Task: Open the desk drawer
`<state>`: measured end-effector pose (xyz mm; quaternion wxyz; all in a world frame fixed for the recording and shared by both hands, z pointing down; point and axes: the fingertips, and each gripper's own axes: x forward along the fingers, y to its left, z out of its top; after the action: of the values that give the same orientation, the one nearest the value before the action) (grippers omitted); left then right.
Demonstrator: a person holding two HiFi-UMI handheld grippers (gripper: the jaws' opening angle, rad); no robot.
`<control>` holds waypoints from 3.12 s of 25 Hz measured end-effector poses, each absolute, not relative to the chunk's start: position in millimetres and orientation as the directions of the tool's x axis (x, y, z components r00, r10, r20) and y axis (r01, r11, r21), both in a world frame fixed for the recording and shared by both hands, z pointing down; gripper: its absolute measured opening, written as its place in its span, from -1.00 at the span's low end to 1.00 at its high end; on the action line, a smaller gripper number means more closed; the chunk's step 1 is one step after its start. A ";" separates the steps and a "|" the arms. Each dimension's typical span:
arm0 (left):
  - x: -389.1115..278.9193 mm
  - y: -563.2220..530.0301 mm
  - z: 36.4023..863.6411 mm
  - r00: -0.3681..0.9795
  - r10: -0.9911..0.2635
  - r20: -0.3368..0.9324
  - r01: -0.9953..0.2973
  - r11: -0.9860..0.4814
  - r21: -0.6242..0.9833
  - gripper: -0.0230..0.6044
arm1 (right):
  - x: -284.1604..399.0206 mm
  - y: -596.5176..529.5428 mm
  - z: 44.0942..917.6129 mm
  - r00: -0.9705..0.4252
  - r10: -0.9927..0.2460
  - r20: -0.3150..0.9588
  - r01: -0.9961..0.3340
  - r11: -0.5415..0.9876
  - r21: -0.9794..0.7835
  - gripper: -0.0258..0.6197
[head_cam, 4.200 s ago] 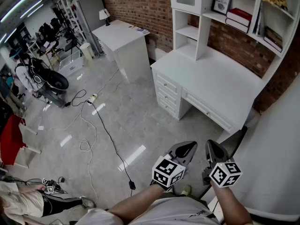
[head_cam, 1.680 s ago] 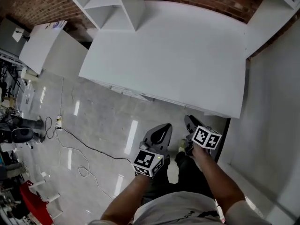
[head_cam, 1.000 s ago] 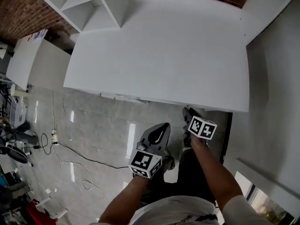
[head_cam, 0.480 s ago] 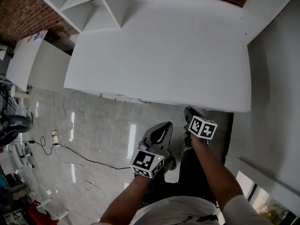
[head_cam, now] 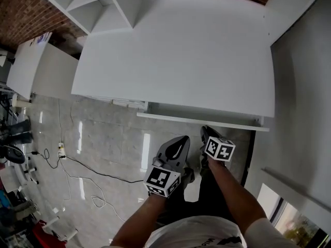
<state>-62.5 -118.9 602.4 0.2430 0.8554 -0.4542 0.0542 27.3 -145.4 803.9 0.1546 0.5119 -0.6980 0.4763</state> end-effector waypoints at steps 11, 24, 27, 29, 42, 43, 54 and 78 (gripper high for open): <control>-64.4 -82.6 600.7 0.584 -0.738 0.337 -0.802 -0.459 0.384 -0.89 | 20.8 -79.5 804.1 -0.423 -0.523 0.740 -0.882 0.049 -0.469 -0.68; -61.6 -44.9 601.8 0.586 -0.723 0.366 -0.803 -0.454 0.387 -0.89 | 15.2 7.4 807.0 -0.431 -0.465 0.773 -0.888 0.065 -0.456 -0.68; -62.0 -38.5 603.0 0.587 -0.718 0.375 -0.802 -0.454 0.388 -0.89 | 12.0 24.1 808.3 -0.435 -0.450 0.780 -0.889 0.074 -0.452 -0.68; -61.5 -35.1 602.9 0.588 -0.715 0.379 -0.802 -0.453 0.389 -0.89 | 10.2 34.5 809.1 -0.435 -0.439 0.786 -0.890 0.075 -0.451 -0.68; -57.3 -29.3 598.6 0.583 -0.719 0.377 -0.806 -0.455 0.379 -0.89 | 12.7 51.8 812.0 -0.447 -0.412 0.794 -0.884 0.070 -0.462 -0.67; -57.3 -29.6 597.0 0.584 -0.720 0.375 -0.806 -0.455 0.379 -0.89 | 13.0 54.4 811.5 -0.446 -0.400 0.801 -0.885 0.065 -0.461 -0.67; -58.1 -40.9 574.0 0.590 -0.724 0.357 -0.800 -0.466 0.378 -0.89 | -5.9 72.2 750.2 -0.533 -0.278 0.799 -0.846 0.207 -0.492 -0.75; -76.7 -114.1 432.7 0.546 -0.808 0.221 -0.815 -0.452 0.362 -0.89 | -25.3 -107.8 486.7 -0.713 -0.565 0.416 -0.702 0.564 -0.436 -0.83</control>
<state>-76.7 -114.1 432.7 0.2169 0.8520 -0.4764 0.0083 -25.3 -107.8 486.7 0.1152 0.3612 -0.8768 0.2959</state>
